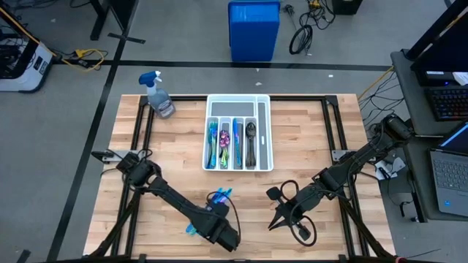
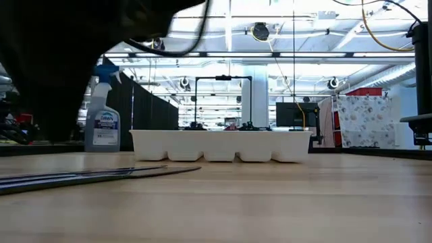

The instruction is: Sort silverware

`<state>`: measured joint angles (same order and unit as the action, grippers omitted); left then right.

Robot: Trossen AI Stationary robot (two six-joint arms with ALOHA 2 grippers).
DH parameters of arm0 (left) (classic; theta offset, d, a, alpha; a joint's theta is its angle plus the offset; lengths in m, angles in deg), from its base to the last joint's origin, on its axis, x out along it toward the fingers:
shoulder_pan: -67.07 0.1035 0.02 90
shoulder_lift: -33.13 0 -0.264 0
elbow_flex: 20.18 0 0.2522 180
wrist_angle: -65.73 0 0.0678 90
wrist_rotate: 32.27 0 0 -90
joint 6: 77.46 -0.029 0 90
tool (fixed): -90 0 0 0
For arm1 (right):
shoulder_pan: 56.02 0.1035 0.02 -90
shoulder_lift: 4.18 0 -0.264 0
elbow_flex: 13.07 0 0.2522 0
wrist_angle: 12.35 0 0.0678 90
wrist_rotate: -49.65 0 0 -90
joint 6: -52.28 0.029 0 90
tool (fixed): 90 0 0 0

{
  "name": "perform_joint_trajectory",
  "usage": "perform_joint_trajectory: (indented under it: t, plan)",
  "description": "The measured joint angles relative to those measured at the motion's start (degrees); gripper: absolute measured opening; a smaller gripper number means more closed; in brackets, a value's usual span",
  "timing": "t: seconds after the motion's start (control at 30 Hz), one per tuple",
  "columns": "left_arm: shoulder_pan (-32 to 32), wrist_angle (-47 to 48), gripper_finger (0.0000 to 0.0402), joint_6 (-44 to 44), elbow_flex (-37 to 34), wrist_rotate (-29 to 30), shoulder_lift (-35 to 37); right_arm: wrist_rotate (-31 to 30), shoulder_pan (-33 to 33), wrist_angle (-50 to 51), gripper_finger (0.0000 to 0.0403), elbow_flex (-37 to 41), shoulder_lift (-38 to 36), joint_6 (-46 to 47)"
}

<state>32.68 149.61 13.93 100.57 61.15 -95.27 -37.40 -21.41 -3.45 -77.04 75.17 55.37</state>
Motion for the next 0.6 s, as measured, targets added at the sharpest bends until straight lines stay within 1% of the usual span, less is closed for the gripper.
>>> perform_joint_trajectory:
  t: [0.1, 0.2, 0.3, 0.5, 0.6]
  plan:
    - [-0.54, 6.97, 0.0003, 4.13, 0.23, 1.98, 0.0, 0.0, 0.0, -0.02, 0.0, 0.0, 0.0, -0.6]
    - [-0.92, 10.61, 0.0028, 5.59, -0.04, 1.86, 0.01, 0.0, 0.0, 0.0, 0.0, 0.0, 0.0, -0.68]
    - [-1.06, 10.01, 0.0078, 4.11, -0.82, 1.17, 0.02, 0.0, 0.0, 0.0, 0.0, 0.0, 0.0, -0.76]
    - [-0.94, 10.85, 0.021, 2.66, -2.13, 2.77, 0.09, 0.0, 0.0, 1.33, 0.0, -0.02, -0.02, -0.31]
    - [-0.9, 12.43, 0.0259, 2.88, -3.03, 2.8, 0.1, 0.0, 0.0, 2.43, 0.0, 0.0, -0.02, -0.35]
